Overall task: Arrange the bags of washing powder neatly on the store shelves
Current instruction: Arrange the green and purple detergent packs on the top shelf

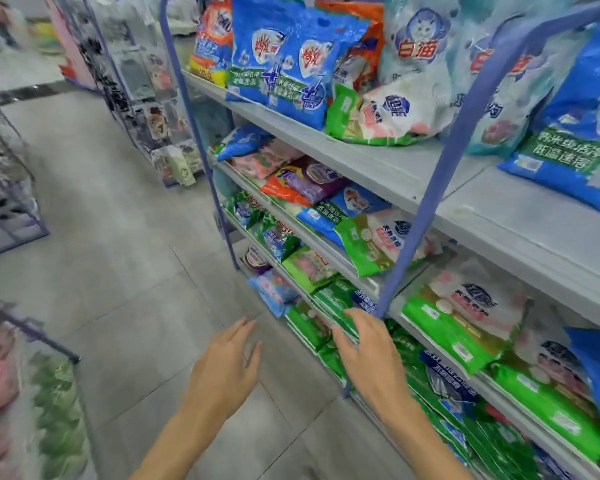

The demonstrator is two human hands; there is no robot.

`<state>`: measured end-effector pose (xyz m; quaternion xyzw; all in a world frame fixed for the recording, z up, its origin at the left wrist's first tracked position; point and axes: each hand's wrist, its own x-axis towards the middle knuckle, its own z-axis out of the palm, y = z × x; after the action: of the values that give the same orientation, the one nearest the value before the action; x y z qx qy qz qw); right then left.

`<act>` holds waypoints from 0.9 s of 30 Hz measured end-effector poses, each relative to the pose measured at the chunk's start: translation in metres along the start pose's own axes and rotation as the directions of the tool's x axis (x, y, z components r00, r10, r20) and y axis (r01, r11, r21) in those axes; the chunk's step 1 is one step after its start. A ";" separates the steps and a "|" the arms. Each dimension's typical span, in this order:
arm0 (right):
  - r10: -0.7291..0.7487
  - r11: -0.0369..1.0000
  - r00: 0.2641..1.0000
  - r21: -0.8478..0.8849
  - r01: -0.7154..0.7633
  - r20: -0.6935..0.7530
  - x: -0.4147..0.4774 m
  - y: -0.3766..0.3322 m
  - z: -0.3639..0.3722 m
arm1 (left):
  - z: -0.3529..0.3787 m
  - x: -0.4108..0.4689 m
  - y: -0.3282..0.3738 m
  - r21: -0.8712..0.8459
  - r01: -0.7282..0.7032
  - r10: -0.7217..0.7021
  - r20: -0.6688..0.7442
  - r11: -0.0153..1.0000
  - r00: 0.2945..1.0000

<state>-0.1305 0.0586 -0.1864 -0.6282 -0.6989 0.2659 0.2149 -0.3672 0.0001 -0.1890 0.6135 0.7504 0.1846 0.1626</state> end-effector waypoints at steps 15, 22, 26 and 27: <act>0.179 0.982 0.982 0.066 -0.175 -0.062 0.188 -0.058 0.059 | -0.022 0.231 -0.047 -0.010 -0.146 0.147 0.089 0.989 0.985; 0.298 0.955 0.928 0.061 -0.291 -0.223 0.267 -0.085 0.097 | -0.024 0.350 -0.084 -0.093 -0.278 0.290 0.170 0.956 0.942; 0.290 0.954 0.898 0.024 -0.299 -0.332 0.321 -0.079 0.113 | -0.013 0.419 -0.083 -0.071 -0.374 0.380 0.172 0.925 0.909; 0.301 0.950 0.886 0.036 -0.309 -0.352 0.331 -0.077 0.114 | -0.009 0.433 -0.080 -0.070 -0.390 0.396 0.165 0.918 0.903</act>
<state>-0.3010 0.3704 -0.2360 -0.7700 -0.5441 0.1715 0.2857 -0.5249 0.4096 -0.2266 0.7630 0.5907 0.1719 0.1986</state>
